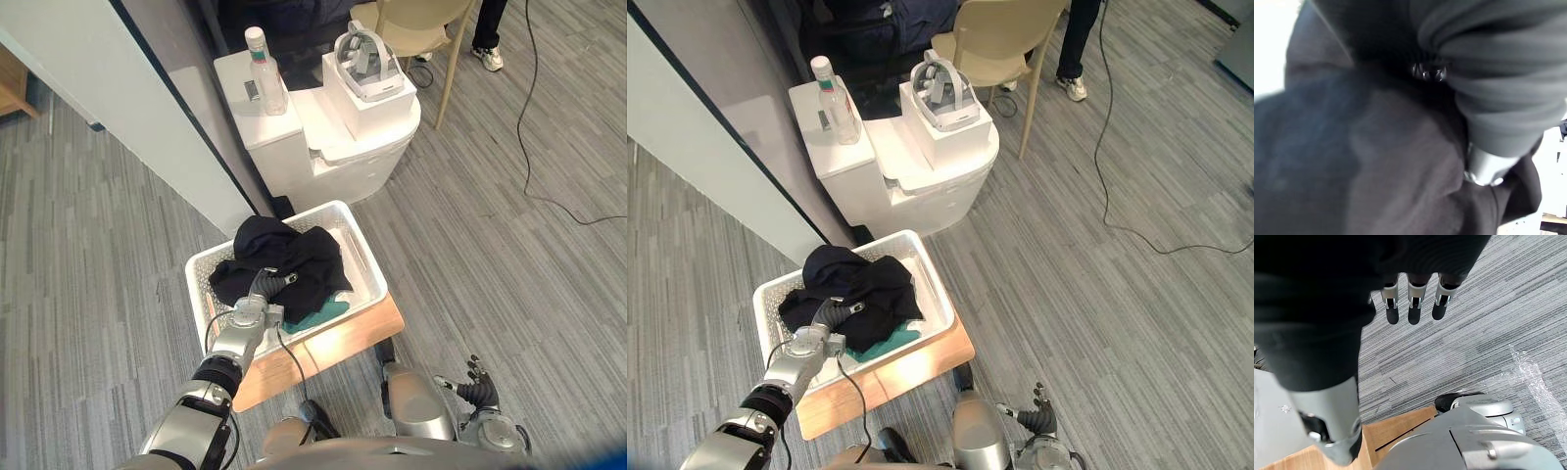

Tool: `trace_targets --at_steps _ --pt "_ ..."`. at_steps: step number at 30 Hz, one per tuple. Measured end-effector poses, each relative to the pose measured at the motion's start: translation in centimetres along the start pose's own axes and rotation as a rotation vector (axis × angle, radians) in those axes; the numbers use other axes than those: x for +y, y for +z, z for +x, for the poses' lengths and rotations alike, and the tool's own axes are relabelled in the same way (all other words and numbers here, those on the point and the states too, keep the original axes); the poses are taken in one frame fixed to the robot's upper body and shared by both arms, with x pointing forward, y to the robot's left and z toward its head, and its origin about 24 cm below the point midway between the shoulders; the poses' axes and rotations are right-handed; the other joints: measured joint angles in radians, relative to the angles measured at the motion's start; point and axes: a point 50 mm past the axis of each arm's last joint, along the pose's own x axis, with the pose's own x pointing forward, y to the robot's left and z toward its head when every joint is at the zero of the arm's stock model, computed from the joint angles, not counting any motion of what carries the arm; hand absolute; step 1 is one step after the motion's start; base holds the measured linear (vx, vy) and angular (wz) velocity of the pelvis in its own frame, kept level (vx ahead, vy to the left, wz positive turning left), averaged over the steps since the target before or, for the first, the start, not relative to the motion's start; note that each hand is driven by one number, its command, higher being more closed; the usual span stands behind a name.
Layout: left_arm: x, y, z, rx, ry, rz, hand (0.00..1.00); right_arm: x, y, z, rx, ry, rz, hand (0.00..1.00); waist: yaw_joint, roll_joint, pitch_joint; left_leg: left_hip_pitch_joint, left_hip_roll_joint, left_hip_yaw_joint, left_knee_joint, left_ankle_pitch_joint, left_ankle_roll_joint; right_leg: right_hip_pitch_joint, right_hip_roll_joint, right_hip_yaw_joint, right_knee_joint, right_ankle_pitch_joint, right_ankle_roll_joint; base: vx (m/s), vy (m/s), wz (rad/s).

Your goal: Tidy the bed and pick cloth on bed and put in laundry

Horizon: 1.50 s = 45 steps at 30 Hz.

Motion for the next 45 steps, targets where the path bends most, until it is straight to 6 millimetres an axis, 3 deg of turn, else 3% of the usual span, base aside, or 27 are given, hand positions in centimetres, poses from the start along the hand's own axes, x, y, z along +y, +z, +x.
trace_targets --at_steps 5,9,12,16,24,28,30,33,37,41,45 --pt "-0.8 -0.3 -1.0 -0.058 -0.009 -0.050 0.00 -0.2 -0.8 -0.4 0.022 -0.003 -0.011 0.00 -0.002 0.004 -0.003 0.002 0.002 -0.008 0.008 -0.006 0.004 0.023 -0.003 -0.006 -0.014 0.004 0.004 -0.09 -0.037 0.06" --pt "-0.1 0.3 -2.3 -0.146 0.035 -0.104 0.00 -0.9 -2.7 -1.5 0.086 -0.026 -0.007 0.00 0.001 0.016 -0.031 0.014 -0.001 -0.035 -0.020 0.010 0.006 0.052 -0.005 -0.033 -0.040 0.007 0.004 0.00 -0.032 0.21" --pt "0.7 0.2 -3.3 -0.176 0.074 -0.166 0.00 -1.7 -4.2 -2.3 0.137 -0.051 -0.009 0.00 0.015 0.032 -0.067 0.049 -0.005 -0.063 -0.066 0.030 0.000 0.091 -0.003 -0.068 -0.053 0.004 0.004 0.06 -0.016 0.29" --pt "2.6 -0.3 -4.7 -0.216 0.160 -0.255 0.00 -1.9 -4.4 -2.4 0.145 -0.049 -0.004 0.00 0.040 0.039 -0.112 0.073 -0.012 -0.087 -0.098 0.042 0.002 0.125 -0.003 -0.097 -0.078 0.004 0.004 0.05 0.002 0.20" --pt "5.9 -3.3 -7.0 -0.168 0.322 -0.408 0.00 -1.8 -5.7 -2.9 0.198 -0.038 0.006 0.00 0.111 0.009 -0.165 0.096 -0.015 -0.123 -0.099 0.045 0.006 0.171 -0.008 -0.147 -0.080 0.003 0.004 -0.03 -0.009 0.17" --pt "7.6 -6.1 -8.6 -0.087 0.390 -0.468 0.00 -1.4 -6.4 -3.3 0.229 -0.025 0.028 0.00 0.134 -0.013 -0.184 0.108 -0.028 -0.155 -0.130 0.072 0.010 0.186 -0.022 -0.179 -0.080 -0.006 0.007 -0.08 -0.022 0.22" --pt "7.6 -8.9 -9.4 0.037 0.365 -0.474 0.00 -1.4 -6.5 -3.4 0.234 -0.014 0.034 0.00 0.137 -0.018 -0.189 0.108 -0.032 -0.168 -0.140 0.080 0.013 0.192 -0.027 -0.193 -0.083 -0.008 0.008 -0.08 -0.025 0.20" --pt "6.1 -14.2 -11.3 0.271 0.273 -0.514 0.00 -1.5 -6.8 -3.5 0.247 -0.011 0.048 0.00 0.154 -0.021 -0.203 0.112 -0.036 -0.170 -0.149 0.085 0.014 0.192 -0.032 -0.192 -0.085 -0.009 0.008 -0.06 -0.004 0.04" --pt "2.9 -20.6 -15.5 0.564 0.197 -0.565 0.00 -1.8 -7.8 -3.9 0.294 -0.026 0.086 0.00 0.181 -0.027 -0.213 0.137 -0.038 -0.176 -0.167 0.086 0.005 0.212 -0.031 -0.194 -0.086 -0.017 0.014 -0.02 0.000 0.05" --pt "1.4 -23.2 -18.1 0.706 0.199 -0.573 0.00 -1.7 -7.4 -3.4 0.294 -0.020 0.109 0.00 0.189 -0.038 -0.225 0.140 -0.038 -0.176 -0.172 0.086 0.004 0.214 -0.031 -0.193 -0.086 -0.020 0.012 0.00 0.000 0.00" --pt "1.5 -23.5 -18.4 0.732 0.219 -0.537 0.00 -0.9 -7.0 -3.0 0.297 0.003 0.108 0.00 0.190 -0.038 -0.225 0.141 -0.037 -0.176 -0.183 0.092 0.001 0.210 -0.028 -0.193 -0.086 -0.019 0.011 0.00 0.000 0.00"
